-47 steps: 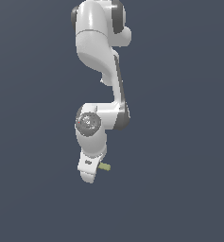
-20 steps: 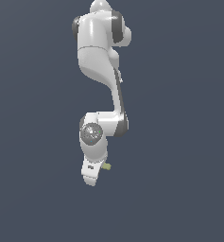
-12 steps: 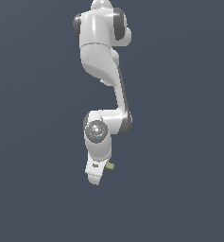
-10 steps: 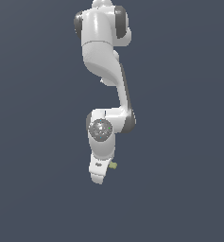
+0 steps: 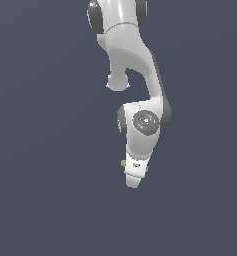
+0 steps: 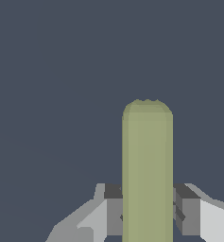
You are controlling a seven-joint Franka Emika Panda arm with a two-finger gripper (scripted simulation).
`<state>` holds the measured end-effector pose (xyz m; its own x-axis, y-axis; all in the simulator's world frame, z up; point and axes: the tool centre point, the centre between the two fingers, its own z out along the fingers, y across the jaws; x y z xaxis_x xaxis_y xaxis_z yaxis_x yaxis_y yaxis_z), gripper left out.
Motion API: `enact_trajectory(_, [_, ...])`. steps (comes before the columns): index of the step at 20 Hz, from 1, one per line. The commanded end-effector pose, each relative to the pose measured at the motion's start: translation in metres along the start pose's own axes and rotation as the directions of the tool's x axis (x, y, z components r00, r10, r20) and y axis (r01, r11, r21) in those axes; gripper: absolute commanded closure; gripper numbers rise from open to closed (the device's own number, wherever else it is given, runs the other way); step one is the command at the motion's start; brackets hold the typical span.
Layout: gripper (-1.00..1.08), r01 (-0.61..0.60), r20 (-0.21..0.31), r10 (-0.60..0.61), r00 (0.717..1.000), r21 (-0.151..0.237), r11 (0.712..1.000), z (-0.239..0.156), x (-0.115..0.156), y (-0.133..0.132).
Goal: Pick up the object and move it to a goal position.
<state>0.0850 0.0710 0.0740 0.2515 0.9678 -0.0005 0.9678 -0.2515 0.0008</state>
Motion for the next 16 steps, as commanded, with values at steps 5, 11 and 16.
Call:
enact_trajectory(5, [1.08,-0.001,0.000,0.001,1.000,0.000,1.000,-0.034,0.065,-0.024])
enact_trajectory(11, [1.08,-0.001,0.000,0.001,1.000,0.001,1.000,-0.057,0.110,-0.038])
enact_trajectory(16, [1.08,-0.002,-0.001,0.002,1.000,0.001,1.000,-0.063,0.121,-0.040])
